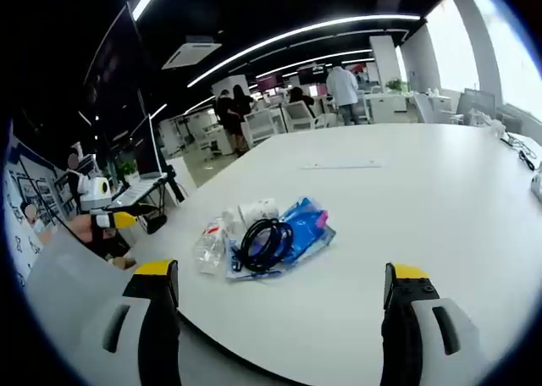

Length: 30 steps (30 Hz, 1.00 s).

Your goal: Arrange the tabletop items into an orderly group along one side of the table until the central work area is clear of visible clutter.

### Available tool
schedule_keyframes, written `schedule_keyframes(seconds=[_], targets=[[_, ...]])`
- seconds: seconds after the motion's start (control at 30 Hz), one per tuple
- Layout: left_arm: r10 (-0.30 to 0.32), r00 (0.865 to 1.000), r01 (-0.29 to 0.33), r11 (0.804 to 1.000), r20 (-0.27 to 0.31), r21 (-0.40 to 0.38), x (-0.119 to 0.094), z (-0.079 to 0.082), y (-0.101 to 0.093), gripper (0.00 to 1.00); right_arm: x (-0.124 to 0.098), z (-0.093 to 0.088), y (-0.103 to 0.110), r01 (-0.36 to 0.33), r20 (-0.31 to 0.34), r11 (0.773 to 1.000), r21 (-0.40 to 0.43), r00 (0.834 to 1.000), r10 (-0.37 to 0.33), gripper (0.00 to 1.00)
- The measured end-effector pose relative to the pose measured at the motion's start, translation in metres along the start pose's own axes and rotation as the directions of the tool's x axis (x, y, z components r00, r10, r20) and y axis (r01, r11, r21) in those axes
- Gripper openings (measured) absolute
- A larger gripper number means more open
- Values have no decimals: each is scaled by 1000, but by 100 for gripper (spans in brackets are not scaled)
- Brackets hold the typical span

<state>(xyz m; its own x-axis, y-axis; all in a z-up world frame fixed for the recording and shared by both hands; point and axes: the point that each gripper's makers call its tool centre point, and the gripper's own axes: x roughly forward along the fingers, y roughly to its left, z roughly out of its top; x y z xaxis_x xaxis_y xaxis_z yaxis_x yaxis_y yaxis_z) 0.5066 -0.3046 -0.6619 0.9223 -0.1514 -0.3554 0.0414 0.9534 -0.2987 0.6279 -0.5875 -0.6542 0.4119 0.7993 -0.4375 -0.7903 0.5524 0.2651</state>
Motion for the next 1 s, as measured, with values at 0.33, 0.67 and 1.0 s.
schedule_keyframes(seconds=[0.33, 0.67, 1.0], targets=[[-6, 1000, 6, 1000, -5, 2, 0, -1, -2, 93, 2, -6, 1, -8, -27, 1000, -7, 1000, 8, 100], [-10, 1000, 10, 1000, -7, 3, 0, -1, -3, 93, 1, -5, 1, -8, -26, 1000, -9, 1000, 8, 99], [-9, 1000, 9, 1000, -3, 2, 0, -1, -3, 93, 0, -4, 0, 0, -18, 1000, -11, 1000, 0, 99]])
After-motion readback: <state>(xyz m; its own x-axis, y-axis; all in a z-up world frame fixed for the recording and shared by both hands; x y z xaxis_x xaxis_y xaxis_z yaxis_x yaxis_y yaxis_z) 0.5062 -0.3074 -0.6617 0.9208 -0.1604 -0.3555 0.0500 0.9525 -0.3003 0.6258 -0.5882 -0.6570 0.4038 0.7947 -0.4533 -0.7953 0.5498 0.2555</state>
